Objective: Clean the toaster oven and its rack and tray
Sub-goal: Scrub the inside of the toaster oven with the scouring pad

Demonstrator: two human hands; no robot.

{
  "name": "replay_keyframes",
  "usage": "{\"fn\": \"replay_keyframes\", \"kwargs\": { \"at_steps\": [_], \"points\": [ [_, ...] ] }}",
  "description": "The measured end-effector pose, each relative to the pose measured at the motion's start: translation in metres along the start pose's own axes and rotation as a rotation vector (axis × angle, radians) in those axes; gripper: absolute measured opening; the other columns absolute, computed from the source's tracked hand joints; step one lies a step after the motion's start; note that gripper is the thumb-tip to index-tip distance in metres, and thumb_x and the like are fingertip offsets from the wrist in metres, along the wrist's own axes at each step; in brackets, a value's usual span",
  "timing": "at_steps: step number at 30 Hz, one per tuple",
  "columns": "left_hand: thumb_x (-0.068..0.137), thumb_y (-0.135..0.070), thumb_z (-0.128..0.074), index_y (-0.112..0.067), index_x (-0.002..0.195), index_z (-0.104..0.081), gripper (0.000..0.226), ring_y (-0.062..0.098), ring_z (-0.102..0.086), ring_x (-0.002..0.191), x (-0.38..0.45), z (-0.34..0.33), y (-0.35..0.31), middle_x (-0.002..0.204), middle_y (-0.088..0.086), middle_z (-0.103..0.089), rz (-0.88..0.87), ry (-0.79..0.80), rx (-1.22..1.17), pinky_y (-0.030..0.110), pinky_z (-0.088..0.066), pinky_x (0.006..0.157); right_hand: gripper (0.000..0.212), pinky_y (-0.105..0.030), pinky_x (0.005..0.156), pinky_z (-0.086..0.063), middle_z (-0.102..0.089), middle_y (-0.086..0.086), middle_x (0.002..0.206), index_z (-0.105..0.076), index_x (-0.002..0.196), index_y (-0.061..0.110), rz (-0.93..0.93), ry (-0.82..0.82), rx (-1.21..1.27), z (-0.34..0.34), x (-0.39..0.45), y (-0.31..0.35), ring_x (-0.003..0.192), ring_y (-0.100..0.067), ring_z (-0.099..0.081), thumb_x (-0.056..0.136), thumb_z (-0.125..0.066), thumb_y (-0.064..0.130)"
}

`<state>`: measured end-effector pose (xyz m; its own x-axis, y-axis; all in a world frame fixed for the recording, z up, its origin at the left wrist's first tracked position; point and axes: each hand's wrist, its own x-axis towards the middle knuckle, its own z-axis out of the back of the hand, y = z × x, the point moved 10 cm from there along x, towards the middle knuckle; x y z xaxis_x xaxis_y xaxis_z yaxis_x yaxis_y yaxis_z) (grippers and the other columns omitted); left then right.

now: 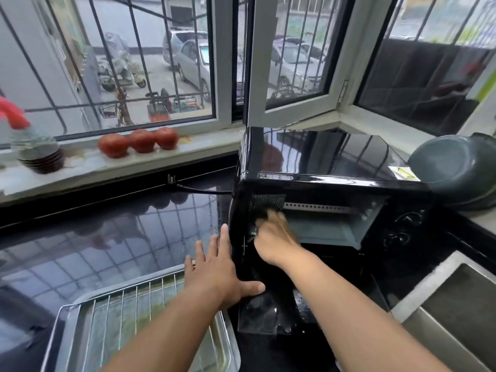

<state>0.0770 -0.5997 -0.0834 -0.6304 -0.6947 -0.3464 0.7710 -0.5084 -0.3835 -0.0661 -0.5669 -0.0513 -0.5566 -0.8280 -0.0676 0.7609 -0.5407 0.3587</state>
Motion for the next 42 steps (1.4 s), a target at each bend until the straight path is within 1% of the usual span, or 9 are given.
{"fn": "replay_keyframes", "kwargs": {
  "at_steps": [6,12,17,23,27,31,33,38,42],
  "points": [
    [0.075,-0.077,-0.071,-0.031,0.151,0.039,0.142,0.030,0.021,0.156,0.000,-0.003,0.002,0.172,-0.002,0.018,0.010,0.027,-0.007,0.053,0.003,0.128,0.057,-0.032,0.113,-0.031,-0.044,0.001,0.149,-0.049,0.140,0.017,0.237,-0.020,-0.137,-0.002,-0.044,0.012,0.132,-0.024,-0.036,0.085,-0.040,0.005],
    [0.076,-0.075,-0.072,-0.029,0.153,0.037,0.141,0.029,0.021,0.157,0.002,-0.001,0.000,0.172,-0.003,0.015,0.016,0.030,-0.012,0.052,0.005,0.128,0.038,-0.039,0.094,-0.051,-0.058,-0.008,0.126,-0.064,0.119,0.017,-0.052,-0.001,-0.043,0.014,0.003,0.005,0.116,-0.030,-0.055,0.089,-0.041,0.010],
    [0.077,-0.075,-0.071,-0.031,0.151,0.039,0.140,0.029,0.020,0.157,0.002,-0.004,0.002,0.172,-0.003,0.014,0.023,0.051,-0.017,0.052,0.005,0.128,0.055,-0.035,0.108,-0.040,-0.042,-0.002,0.149,-0.044,0.144,0.016,0.099,-0.046,-0.135,0.007,-0.050,0.017,0.137,-0.023,-0.037,0.091,-0.048,0.005],
    [0.078,-0.075,-0.070,-0.030,0.152,0.037,0.138,0.029,0.020,0.157,0.000,-0.003,0.001,0.173,-0.002,0.013,0.029,0.045,-0.014,0.052,0.005,0.128,0.042,-0.032,0.099,-0.042,-0.050,-0.006,0.138,-0.052,0.134,0.014,-0.036,-0.027,-0.126,0.016,-0.014,0.011,0.128,-0.025,-0.046,0.093,-0.048,0.006],
    [0.076,-0.079,-0.068,-0.030,0.152,0.038,0.139,0.031,0.018,0.157,0.000,-0.005,0.001,0.173,0.000,0.012,0.027,0.060,-0.002,0.053,0.002,0.128,0.072,-0.030,0.115,-0.028,-0.029,-0.001,0.158,-0.032,0.152,0.017,0.127,0.004,-0.142,-0.003,-0.058,0.016,0.145,-0.020,-0.027,0.086,-0.060,0.008],
    [0.076,-0.078,-0.069,-0.031,0.153,0.036,0.139,0.032,0.016,0.158,-0.001,-0.006,0.002,0.173,-0.001,0.009,0.026,0.046,-0.018,0.052,0.001,0.128,0.048,-0.037,0.091,-0.049,-0.053,-0.004,0.138,-0.054,0.133,0.022,-0.111,0.034,-0.111,0.010,-0.011,-0.010,0.121,-0.027,-0.054,0.090,-0.047,0.003],
    [0.076,-0.078,-0.069,-0.031,0.154,0.036,0.139,0.032,0.016,0.158,-0.001,-0.004,0.002,0.173,-0.001,0.008,0.021,0.025,-0.010,0.052,0.001,0.128,0.038,-0.036,0.082,-0.050,-0.058,-0.007,0.127,-0.060,0.123,0.019,-0.137,0.048,-0.160,0.008,-0.002,-0.003,0.112,-0.028,-0.058,0.090,-0.048,0.005],
    [0.076,-0.079,-0.069,-0.030,0.153,0.037,0.139,0.032,0.016,0.158,-0.002,-0.005,0.001,0.173,0.000,0.010,0.022,0.038,0.003,0.052,0.002,0.128,0.064,-0.035,0.113,-0.033,-0.033,0.002,0.157,-0.037,0.149,0.021,0.114,0.025,-0.132,-0.005,-0.053,0.009,0.144,-0.020,-0.031,0.089,-0.047,0.004],
    [0.077,-0.077,-0.069,-0.031,0.154,0.035,0.138,0.032,0.016,0.158,-0.005,-0.005,0.001,0.173,0.002,0.010,0.033,0.033,-0.010,0.052,0.003,0.128,0.043,-0.040,0.094,-0.050,-0.054,-0.007,0.135,-0.056,0.127,0.017,-0.006,0.065,-0.142,0.006,-0.018,0.003,0.121,-0.029,-0.054,0.089,-0.043,0.004]
  ]
}}
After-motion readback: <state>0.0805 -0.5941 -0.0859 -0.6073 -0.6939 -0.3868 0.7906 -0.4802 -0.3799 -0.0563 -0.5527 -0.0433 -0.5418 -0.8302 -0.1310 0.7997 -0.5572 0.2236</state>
